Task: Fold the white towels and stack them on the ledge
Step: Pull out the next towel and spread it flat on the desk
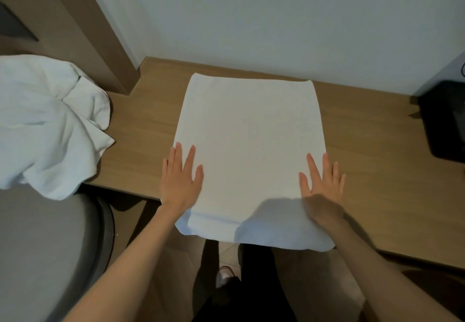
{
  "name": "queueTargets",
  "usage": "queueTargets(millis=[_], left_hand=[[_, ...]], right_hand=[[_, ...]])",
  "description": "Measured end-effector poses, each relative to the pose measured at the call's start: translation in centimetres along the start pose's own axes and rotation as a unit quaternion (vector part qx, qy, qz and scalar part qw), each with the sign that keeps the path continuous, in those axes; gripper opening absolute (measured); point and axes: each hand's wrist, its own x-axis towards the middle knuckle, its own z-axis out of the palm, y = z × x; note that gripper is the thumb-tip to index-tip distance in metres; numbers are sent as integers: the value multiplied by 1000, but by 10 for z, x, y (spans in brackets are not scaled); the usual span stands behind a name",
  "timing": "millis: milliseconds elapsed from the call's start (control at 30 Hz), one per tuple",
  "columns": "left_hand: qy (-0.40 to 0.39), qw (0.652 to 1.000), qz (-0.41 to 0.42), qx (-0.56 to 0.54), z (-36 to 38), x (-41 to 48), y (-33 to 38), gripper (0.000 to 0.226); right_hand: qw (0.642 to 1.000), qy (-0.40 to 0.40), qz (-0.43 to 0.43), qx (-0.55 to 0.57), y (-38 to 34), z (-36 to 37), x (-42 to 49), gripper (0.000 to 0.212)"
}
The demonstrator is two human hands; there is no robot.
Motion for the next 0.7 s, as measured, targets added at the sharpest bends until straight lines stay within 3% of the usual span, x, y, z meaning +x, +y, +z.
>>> queueTargets(millis=[167,300,400,500,600,700], left_hand=[[-47,991,12,-127,-14,-21,-11,58],[-12,981,14,-195,-18,-59,-22,61],[89,940,-75,-321,-16,-85,-19,59],[148,899,-192,-364,-8,-102,-15,58],[95,864,-249,-428,0,-108,-18,70],[-9,860,-215,-463,7,-110,-23,72]], right_hand=[[997,-77,13,16,8,-7,-2,54],[995,-85,-18,42,12,-9,-31,54],[994,-45,-41,95,18,-8,-61,53],[980,47,5,192,24,-9,-90,39],[967,118,66,216,30,-6,-108,29],[943,121,152,272,36,-4,-121,29]])
